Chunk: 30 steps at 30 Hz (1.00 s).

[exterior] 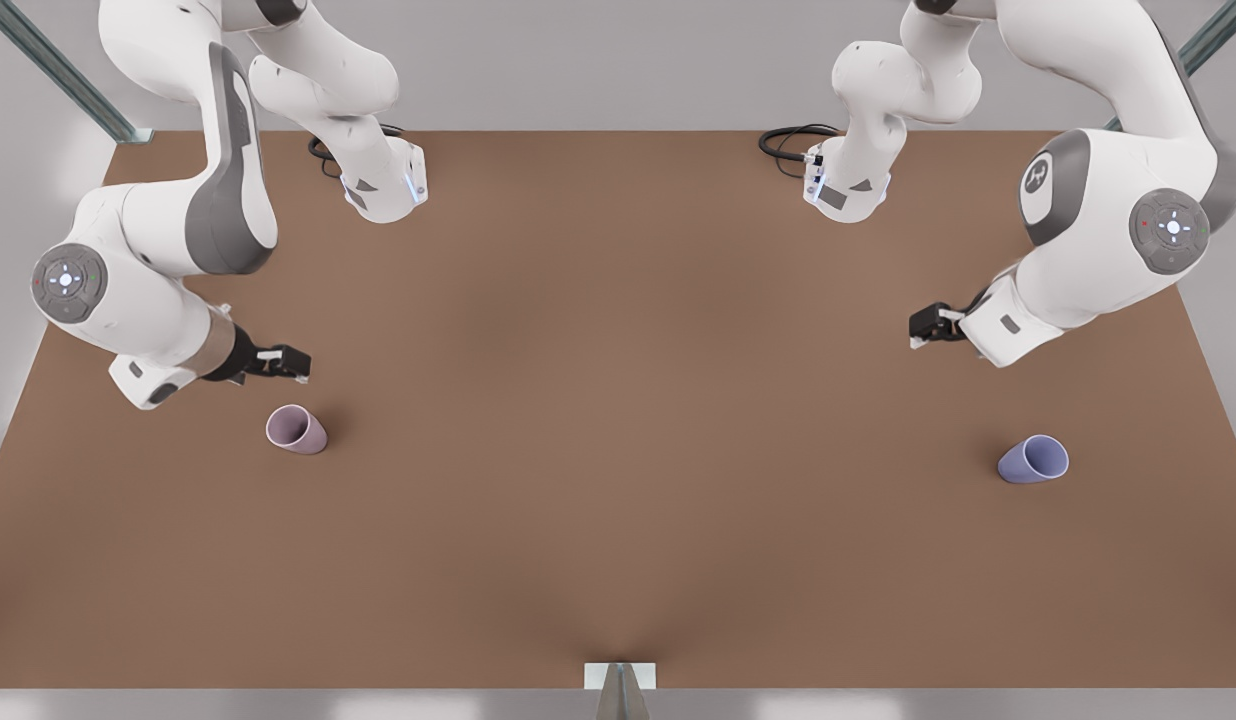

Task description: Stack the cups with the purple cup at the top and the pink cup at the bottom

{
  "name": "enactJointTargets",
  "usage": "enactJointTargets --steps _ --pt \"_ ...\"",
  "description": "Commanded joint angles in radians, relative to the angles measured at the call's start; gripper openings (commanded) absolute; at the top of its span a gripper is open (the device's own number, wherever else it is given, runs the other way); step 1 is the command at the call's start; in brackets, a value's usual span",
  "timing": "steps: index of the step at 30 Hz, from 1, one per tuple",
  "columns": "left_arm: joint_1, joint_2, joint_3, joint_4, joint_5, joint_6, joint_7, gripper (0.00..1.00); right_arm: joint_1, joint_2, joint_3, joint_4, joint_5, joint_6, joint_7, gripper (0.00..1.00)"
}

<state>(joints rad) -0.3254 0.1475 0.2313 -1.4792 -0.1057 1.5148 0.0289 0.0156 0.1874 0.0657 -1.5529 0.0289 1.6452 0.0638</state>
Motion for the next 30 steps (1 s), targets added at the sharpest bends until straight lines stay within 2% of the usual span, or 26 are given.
enactJointTargets --steps 1,30 --pt "0.002 0.003 0.002 0.000 0.001 0.041 0.014 1.00 -0.002 0.000 0.000 0.000 0.000 0.059 0.033 1.00" --pt "0.019 0.035 0.003 -0.024 0.018 -0.002 0.025 1.00 -0.009 0.012 -0.003 -0.004 0.003 0.071 0.028 1.00"
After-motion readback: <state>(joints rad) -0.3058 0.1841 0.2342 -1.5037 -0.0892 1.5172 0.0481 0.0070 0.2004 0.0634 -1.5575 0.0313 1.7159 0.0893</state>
